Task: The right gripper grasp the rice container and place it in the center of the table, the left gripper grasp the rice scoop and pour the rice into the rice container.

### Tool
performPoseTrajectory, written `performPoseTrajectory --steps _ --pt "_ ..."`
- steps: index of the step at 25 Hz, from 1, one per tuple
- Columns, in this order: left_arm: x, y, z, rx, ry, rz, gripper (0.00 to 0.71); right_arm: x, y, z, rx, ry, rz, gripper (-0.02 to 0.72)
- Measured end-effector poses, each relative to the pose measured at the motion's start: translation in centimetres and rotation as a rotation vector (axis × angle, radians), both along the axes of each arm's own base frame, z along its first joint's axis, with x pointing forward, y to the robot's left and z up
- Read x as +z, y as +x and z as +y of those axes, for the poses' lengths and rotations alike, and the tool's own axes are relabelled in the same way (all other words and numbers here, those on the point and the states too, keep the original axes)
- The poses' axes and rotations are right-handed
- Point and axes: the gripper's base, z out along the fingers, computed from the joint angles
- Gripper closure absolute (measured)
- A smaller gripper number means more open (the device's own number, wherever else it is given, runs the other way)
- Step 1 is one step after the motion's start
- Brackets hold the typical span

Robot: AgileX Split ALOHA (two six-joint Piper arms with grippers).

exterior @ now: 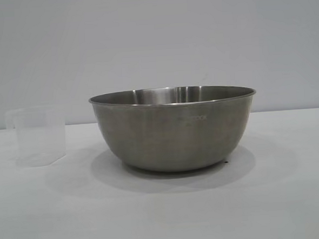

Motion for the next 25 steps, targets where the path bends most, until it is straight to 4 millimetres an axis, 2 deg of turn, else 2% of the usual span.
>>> performPoseTrajectory --steps 25 --pt "0.0 0.0 0.0 0.003 0.0 0.0 0.429 -0.04 0.04 -0.31 -0.071 0.05 0.014 0.387"
